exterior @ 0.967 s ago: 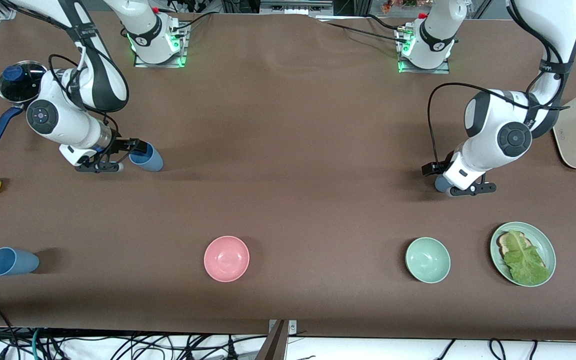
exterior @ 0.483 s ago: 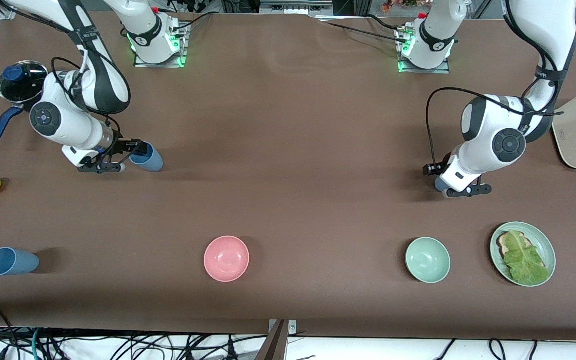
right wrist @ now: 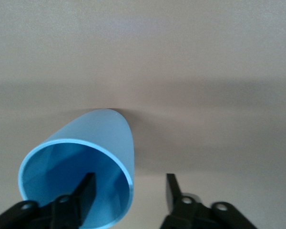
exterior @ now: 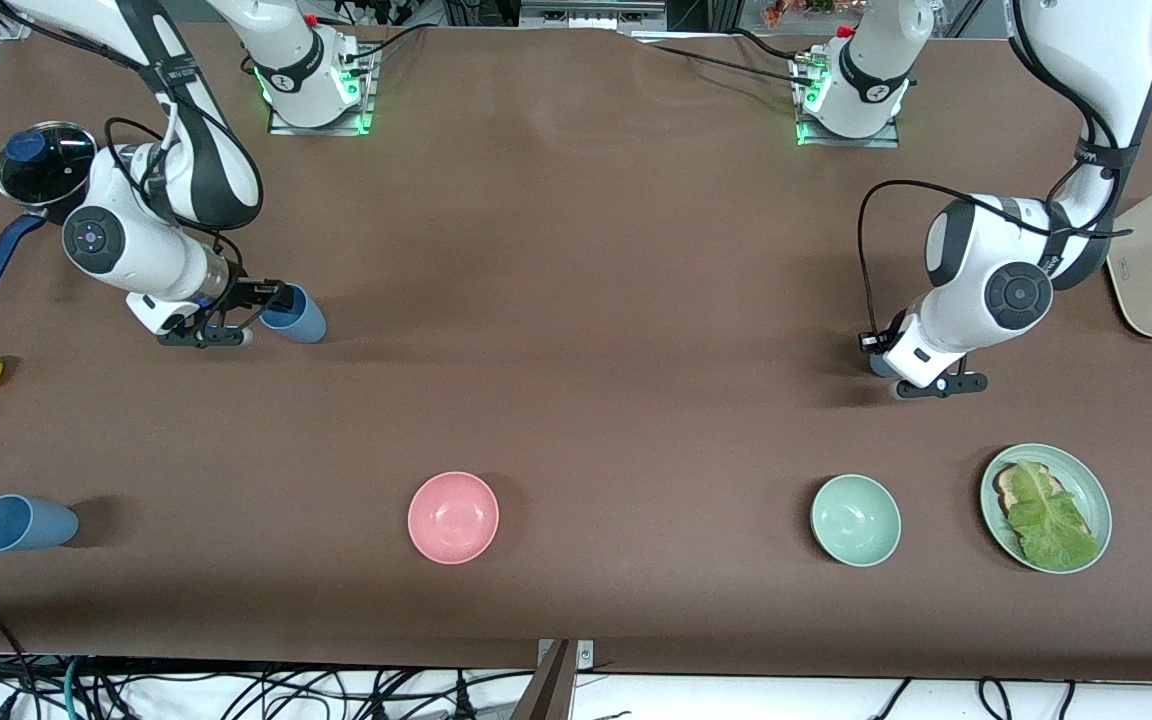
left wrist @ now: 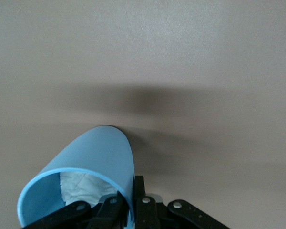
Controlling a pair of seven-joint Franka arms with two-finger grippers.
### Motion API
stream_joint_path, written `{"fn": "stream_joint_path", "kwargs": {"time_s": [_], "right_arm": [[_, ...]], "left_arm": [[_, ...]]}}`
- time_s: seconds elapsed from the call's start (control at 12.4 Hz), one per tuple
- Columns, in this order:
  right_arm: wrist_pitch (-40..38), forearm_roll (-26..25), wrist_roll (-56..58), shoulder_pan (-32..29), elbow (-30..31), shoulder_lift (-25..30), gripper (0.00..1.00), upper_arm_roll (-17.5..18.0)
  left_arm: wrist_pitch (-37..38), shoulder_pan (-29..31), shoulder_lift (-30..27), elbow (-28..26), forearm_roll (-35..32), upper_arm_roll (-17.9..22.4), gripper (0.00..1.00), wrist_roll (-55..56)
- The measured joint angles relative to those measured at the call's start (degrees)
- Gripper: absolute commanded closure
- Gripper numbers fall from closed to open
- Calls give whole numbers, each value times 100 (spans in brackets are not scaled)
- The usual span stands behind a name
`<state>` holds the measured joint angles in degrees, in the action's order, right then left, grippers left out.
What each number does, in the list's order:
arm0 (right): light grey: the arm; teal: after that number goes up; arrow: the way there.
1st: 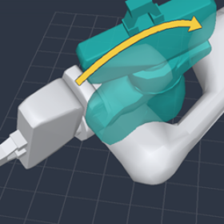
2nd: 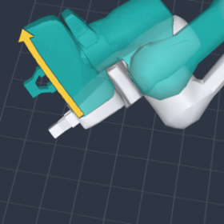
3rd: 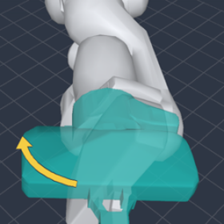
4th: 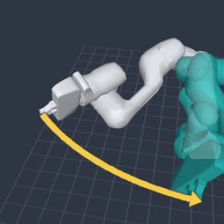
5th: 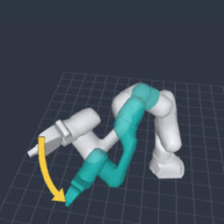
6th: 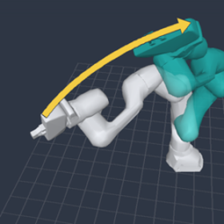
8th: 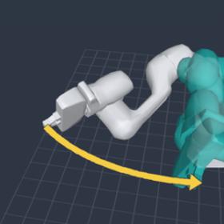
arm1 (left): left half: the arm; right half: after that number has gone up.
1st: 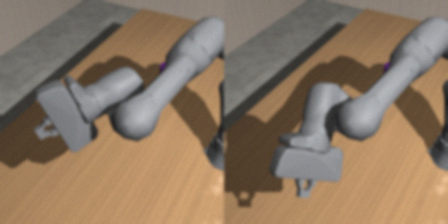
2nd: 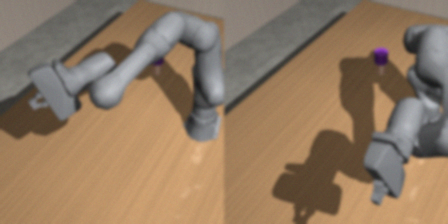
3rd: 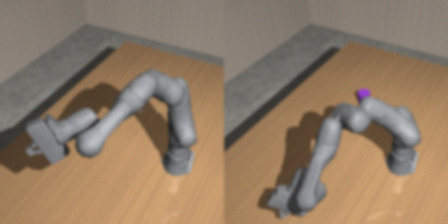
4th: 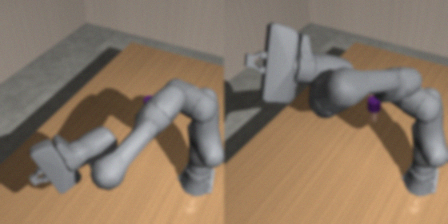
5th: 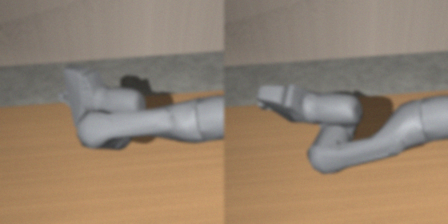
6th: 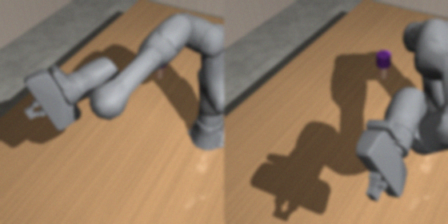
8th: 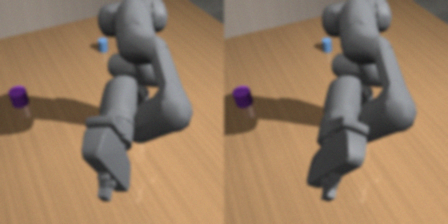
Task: Stack blue cups with both arms
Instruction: 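Close both grippers on the rims of the two blue cups, then carry the tissue cup to mid-table with the left gripper and set it down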
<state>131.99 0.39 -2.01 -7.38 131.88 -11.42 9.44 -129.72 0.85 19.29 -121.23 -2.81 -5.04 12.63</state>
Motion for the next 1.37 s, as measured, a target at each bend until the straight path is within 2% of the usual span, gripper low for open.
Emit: {"fn": "stream_joint_path", "kwargs": {"time_s": [0.56,1.05,1.37], "right_arm": [[3,0,0,0,0,-4,57,0],[5,0,0,0,0,-6,64,0],[6,0,0,-1,0,-8,68,-2]], "left_arm": [[-14,0,13,53,-1,1,100,0],[124,-62,16,388,0,-57,100,83],[686,-854,75,969,135,-182,100,1086]]}}
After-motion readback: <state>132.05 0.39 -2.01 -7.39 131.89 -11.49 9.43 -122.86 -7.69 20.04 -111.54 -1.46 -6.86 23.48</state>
